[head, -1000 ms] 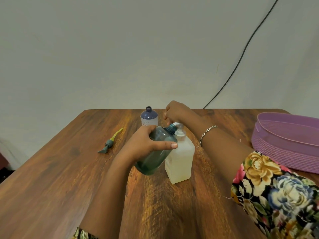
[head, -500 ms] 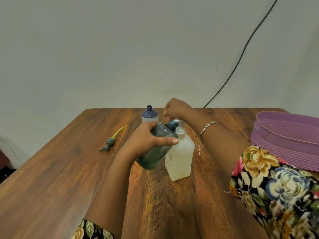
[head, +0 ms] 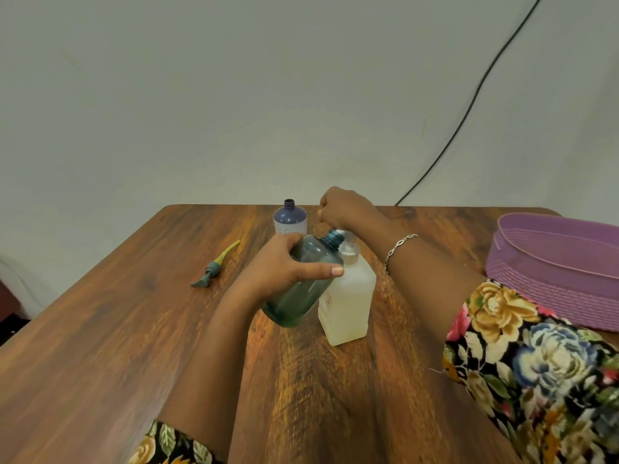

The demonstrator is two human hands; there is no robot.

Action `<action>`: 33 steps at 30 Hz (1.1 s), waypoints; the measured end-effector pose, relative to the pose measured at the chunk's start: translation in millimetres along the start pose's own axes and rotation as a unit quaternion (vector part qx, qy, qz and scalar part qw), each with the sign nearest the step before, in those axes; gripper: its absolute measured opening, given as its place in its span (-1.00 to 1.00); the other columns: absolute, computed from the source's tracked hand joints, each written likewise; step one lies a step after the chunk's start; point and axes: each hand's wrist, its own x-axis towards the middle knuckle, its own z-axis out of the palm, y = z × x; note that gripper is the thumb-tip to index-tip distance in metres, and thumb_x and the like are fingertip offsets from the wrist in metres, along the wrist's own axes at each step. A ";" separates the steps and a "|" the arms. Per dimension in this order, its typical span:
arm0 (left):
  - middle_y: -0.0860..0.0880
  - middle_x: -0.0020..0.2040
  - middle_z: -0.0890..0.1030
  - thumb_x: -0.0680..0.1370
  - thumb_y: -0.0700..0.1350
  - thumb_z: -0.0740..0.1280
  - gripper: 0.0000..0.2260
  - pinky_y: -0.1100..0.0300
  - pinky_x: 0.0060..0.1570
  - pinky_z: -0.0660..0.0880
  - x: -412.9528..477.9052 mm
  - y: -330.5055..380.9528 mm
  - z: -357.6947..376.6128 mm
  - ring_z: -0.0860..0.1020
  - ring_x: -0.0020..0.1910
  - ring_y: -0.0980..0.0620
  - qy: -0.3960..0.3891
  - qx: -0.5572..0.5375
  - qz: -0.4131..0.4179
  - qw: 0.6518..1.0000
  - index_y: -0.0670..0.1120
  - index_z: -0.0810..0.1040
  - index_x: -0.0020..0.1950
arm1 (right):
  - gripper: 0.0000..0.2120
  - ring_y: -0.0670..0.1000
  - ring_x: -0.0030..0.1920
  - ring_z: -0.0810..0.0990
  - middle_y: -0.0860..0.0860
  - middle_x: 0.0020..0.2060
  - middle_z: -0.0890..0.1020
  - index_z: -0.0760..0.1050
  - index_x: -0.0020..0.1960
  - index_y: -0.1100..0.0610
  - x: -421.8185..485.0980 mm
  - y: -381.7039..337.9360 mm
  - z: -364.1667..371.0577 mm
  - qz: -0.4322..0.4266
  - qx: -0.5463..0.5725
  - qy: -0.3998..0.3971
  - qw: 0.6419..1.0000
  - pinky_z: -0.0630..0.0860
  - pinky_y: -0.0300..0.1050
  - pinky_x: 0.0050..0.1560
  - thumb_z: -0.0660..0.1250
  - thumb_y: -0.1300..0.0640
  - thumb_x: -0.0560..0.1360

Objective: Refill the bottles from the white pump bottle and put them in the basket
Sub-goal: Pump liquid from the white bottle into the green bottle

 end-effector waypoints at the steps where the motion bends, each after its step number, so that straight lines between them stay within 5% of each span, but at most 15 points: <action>1: -0.21 -0.01 0.61 0.14 0.29 0.51 -0.31 -0.06 -0.01 0.54 0.1 0.3 -0.4 0.57 -0.04 -0.19 0.006 0.008 0.004 1.000 -0.18 0.53 0.03 | -0.81 0.13 -0.02 0.54 0.09 -0.04 0.58 0.50 0.09 0.14 0.6 -0.4 -2.5 -0.001 0.004 -0.001 1.000 0.49 0.00 0.05 0.22 0.18 0.50; 13: -0.06 -0.07 0.60 0.12 0.27 0.40 -0.39 0.16 -0.10 0.52 0.6 -3.5 2.9 0.56 -0.12 0.02 -0.004 0.008 -0.006 1.000 -0.07 0.52 0.03 | -0.83 0.11 -0.11 0.52 0.09 -0.11 0.55 0.48 0.08 0.19 -0.8 3.5 5.1 0.009 -0.029 -0.036 0.999 0.43 -0.10 -0.14 0.26 0.20 0.50; 26: -0.06 -0.01 0.61 0.16 0.25 0.43 -0.38 0.07 -0.02 0.55 2.5 -4.7 -3.5 0.58 -0.05 -0.02 0.010 0.028 -0.002 1.000 -0.07 0.52 0.11 | -0.75 0.14 0.06 0.53 0.14 0.10 0.56 0.45 0.19 0.19 -7.3 -1.3 -4.9 -0.003 -0.011 0.015 1.000 0.36 -0.11 -0.12 0.16 0.21 0.54; 33: -0.01 0.00 0.59 0.15 0.31 0.49 -0.30 0.20 -0.11 0.51 2.3 -11.4 1.9 0.56 -0.05 0.03 0.007 0.022 -0.013 1.000 -0.05 0.50 0.15 | -0.79 0.09 -0.10 0.48 0.11 0.02 0.58 0.47 0.13 0.18 -6.0 2.2 5.1 0.002 -0.005 -0.002 1.000 0.36 -0.11 -0.16 0.19 0.20 0.53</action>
